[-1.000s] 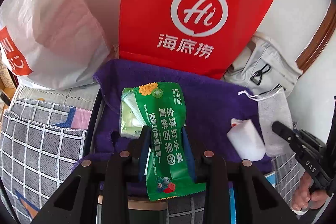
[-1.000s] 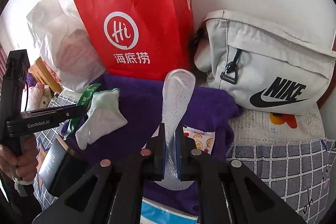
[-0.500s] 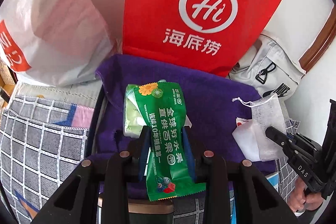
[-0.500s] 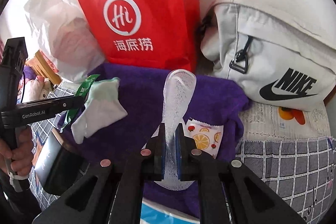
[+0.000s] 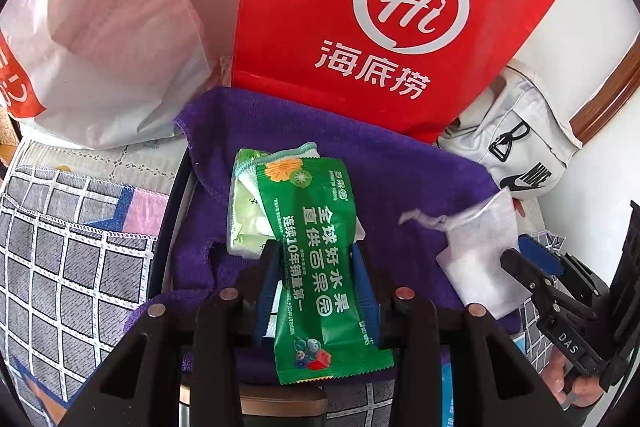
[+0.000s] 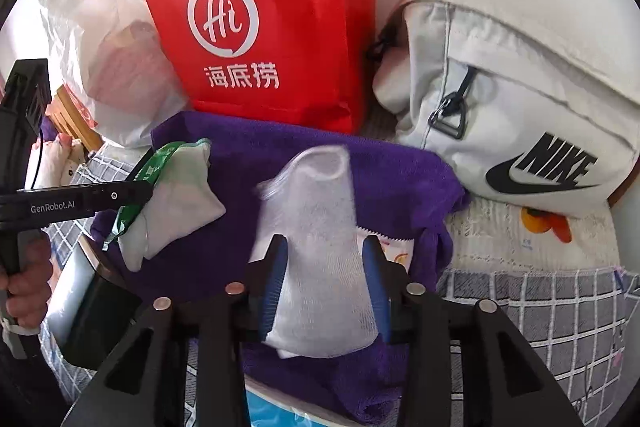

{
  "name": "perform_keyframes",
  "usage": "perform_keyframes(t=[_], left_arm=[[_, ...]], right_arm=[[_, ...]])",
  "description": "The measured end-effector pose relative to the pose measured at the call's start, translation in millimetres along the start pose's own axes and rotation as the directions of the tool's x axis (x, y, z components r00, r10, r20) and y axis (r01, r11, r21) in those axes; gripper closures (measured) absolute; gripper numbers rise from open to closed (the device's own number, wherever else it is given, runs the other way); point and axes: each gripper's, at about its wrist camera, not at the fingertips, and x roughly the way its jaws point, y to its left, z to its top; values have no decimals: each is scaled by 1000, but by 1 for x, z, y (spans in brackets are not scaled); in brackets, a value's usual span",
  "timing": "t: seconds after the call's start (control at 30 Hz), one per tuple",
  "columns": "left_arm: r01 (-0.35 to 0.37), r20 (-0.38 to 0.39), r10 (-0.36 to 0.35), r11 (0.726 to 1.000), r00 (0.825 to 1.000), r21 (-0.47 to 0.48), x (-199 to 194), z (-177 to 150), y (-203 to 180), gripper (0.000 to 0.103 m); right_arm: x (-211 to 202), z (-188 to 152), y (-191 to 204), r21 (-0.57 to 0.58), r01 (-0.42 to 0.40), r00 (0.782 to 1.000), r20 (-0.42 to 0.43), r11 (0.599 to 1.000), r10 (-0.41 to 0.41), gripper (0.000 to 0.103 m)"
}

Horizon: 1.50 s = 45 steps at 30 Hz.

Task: Organize soft objects
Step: 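Lower the green packet and mesh bag onto the purple towel and open both tools, then move both tools back toward the yellow adidas pouch and black watch strap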

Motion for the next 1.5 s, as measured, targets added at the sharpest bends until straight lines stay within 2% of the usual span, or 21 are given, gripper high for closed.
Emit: perform_keyframes(t=[0.07, 0.17, 0.5, 0.63, 0.73, 0.8, 0.87, 1.1, 1.3, 1.5], left_arm=[[-1, 1, 1, 1000, 1000, -10, -1, 1, 0, 62], [-25, 23, 25, 1000, 999, -7, -5, 2, -2, 51], [-60, 49, 59, 998, 997, 5, -22, 6, -8, 50], [-64, 73, 63, 998, 995, 12, -35, 3, -18, 50], [-65, 79, 64, 998, 995, 20, -45, -4, -25, 50], [-77, 71, 72, 995, 995, 60, -53, -14, -33, 50], [-83, 88, 75, 992, 993, 92, -64, -25, -37, 50], [-105, 91, 96, 990, 991, 93, -100, -70, -32, 50], [-136, 85, 126, 983, 988, 120, -124, -114, -24, 50], [-136, 65, 131, 988, 989, 73, -137, -161, -3, 50]], right_arm=[[-5, 0, -1, -2, 10, 1000, 11, 1000, -10, 55], [-10, 2, -2, 3, 14, 1000, 26, 1000, -14, 55], [-23, 2, 13, -19, 12, 999, 52, 1000, -11, 55], [-49, 3, 27, -38, 17, 994, 110, 999, -13, 55], [-71, -2, 34, -44, 20, 991, 137, 999, -14, 50], [-83, -8, 38, -48, 23, 990, 139, 999, -16, 49], [-94, -17, 42, -58, 15, 990, 142, 998, -6, 49], [-124, -65, 57, -36, -37, 991, 125, 999, 42, 49], [-153, -120, 80, -43, -83, 990, 108, 996, 88, 49], [-161, -176, 105, -64, -115, 991, 56, 991, 118, 49]])
